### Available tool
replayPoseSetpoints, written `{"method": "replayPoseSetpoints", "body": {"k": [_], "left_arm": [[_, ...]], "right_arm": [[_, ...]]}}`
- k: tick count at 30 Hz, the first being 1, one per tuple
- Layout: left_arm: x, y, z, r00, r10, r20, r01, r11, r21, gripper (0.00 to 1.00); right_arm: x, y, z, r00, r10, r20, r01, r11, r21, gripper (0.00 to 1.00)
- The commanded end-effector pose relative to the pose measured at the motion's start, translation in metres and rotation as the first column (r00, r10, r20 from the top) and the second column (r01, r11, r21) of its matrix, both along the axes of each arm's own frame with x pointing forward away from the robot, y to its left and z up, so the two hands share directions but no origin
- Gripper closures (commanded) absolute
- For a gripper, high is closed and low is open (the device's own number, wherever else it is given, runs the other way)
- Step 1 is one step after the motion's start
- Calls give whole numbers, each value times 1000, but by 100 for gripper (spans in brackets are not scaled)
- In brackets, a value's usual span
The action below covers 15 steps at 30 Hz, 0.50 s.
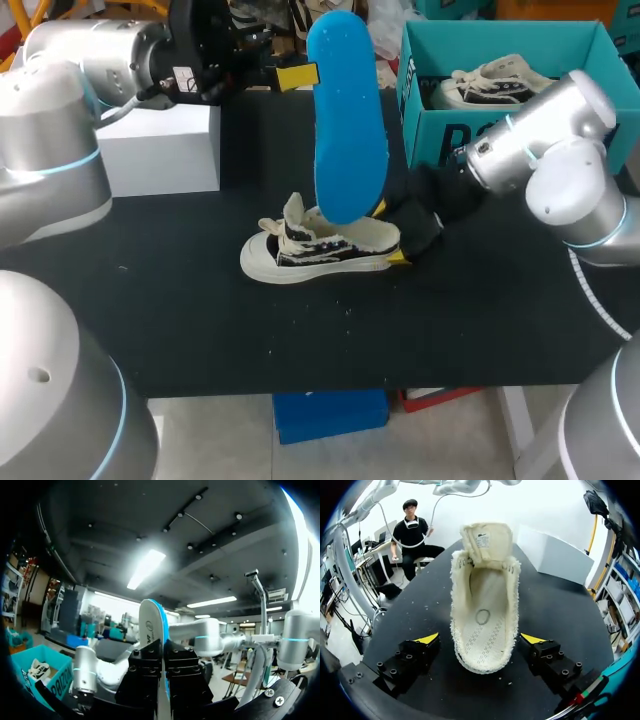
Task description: Take the shoe out of the shoebox, open the shoe tongue, remove and reinsert the insole, then place the shoe into the shoebox
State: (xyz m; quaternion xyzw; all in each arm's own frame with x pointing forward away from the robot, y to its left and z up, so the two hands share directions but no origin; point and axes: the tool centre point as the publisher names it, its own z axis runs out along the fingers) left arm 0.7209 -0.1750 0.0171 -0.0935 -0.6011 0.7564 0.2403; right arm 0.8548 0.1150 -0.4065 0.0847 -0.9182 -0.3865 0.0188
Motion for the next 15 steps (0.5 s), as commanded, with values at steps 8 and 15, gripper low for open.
{"method": "replayPoseSetpoints", "body": {"k": [8, 15], "left_arm": [[0, -1, -1, 1000, 2, 1, -2, 1000, -1, 100], [0, -1, -1, 1000, 2, 1, -2, 1000, -1, 100]], "right_arm": [[5, -2, 33, 999, 35, -30, -44, 921, -387, 0], [4, 2, 36, 999, -49, 12, 49, 867, -495, 0]]}}
